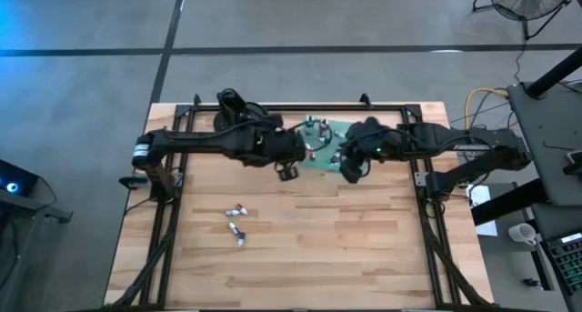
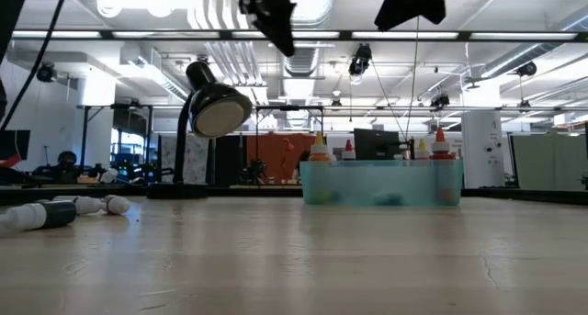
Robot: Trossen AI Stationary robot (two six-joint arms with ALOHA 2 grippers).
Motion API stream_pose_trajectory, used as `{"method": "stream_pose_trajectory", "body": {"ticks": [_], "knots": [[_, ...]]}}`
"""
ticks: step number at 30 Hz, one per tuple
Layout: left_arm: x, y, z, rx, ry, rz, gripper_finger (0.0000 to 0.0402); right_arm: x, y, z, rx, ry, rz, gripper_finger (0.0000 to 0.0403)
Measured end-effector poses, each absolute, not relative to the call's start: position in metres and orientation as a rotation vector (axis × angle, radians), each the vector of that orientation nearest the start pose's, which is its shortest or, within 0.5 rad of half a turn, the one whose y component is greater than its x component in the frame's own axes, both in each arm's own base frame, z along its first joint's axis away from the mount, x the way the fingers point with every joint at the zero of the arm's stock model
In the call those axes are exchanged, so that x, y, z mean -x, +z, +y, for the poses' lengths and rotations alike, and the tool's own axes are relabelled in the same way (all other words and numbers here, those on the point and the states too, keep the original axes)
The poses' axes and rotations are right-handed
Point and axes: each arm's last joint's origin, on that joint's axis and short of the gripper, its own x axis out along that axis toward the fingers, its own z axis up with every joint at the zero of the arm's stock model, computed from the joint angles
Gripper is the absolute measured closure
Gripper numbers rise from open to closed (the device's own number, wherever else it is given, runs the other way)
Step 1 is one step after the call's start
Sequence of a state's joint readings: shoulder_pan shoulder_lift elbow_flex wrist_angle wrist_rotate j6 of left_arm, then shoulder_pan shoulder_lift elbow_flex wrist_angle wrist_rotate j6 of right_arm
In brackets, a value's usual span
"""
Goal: Pick & Place food coloring
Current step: Put the dark blue food coloring bottle into the green bin
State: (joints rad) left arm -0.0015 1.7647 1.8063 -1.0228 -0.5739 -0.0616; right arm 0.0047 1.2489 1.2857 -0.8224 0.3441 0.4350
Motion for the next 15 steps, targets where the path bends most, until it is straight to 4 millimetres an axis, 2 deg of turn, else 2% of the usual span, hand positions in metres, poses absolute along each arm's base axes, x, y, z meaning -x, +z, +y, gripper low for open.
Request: {"method": "stream_pose_trajectory", "body": {"ticks": [5,10,15], "knots": [[-0.332,0.350,-0.009,-0.263,0.464,1.018,0.0309,-0.270,0.342,-0.001,-0.270,-0.369,0.726,0.0335],[-0.289,0.339,-0.039,-0.172,0.440,1.027,0.0309,-0.297,0.331,0.009,-0.336,-0.236,0.697,0.0335],[-0.241,0.321,-0.069,-0.045,0.425,0.963,0.0310,-0.330,0.312,0.030,-0.401,-0.137,0.656,0.0335]]}}
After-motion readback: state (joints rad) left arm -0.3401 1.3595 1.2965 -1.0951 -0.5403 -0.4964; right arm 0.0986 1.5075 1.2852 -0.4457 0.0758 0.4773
